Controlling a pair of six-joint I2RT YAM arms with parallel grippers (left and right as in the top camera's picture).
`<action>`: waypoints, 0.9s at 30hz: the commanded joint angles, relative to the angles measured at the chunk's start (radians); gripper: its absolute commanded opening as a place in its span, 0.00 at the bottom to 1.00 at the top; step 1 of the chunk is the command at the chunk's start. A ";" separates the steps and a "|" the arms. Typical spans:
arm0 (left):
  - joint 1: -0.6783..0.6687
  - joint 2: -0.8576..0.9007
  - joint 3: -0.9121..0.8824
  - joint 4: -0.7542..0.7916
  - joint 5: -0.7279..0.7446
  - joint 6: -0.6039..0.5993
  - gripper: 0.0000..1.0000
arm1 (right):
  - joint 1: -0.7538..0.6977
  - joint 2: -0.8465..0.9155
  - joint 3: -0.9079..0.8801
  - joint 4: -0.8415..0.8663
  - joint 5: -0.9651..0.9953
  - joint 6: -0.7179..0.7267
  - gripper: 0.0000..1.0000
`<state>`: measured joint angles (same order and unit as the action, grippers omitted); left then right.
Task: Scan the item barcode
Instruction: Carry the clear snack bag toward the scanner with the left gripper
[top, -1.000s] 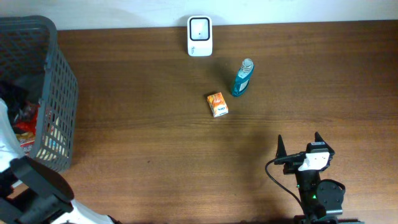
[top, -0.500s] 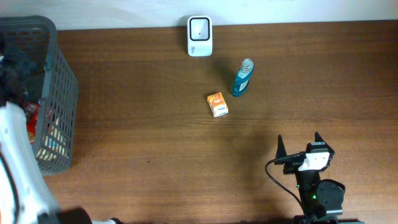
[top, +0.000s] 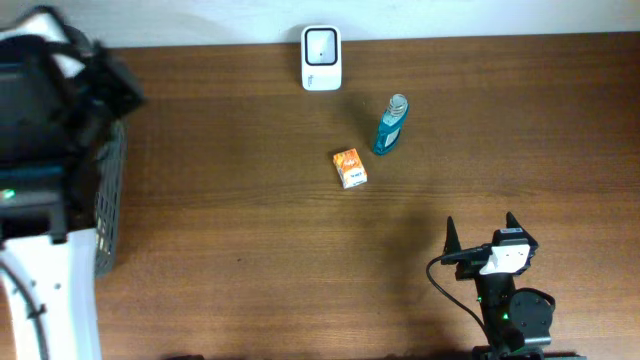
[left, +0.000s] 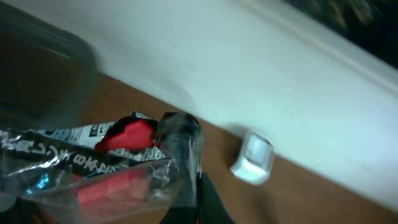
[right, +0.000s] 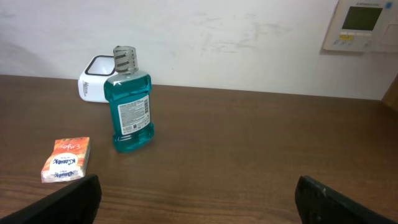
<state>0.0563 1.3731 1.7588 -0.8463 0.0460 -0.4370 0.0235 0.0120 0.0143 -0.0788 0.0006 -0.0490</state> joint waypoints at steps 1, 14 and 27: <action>-0.144 0.062 0.009 -0.014 0.044 0.020 0.00 | 0.009 -0.006 -0.009 -0.003 0.008 0.001 0.98; -0.458 0.470 0.009 -0.098 0.045 0.020 0.00 | 0.009 -0.006 -0.009 -0.003 0.008 0.001 0.98; -0.571 0.747 0.009 -0.080 -0.009 0.019 0.00 | 0.009 -0.006 -0.009 -0.003 0.008 0.001 0.98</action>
<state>-0.5152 2.0678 1.7596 -0.9310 0.0677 -0.4366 0.0235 0.0120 0.0143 -0.0788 0.0006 -0.0494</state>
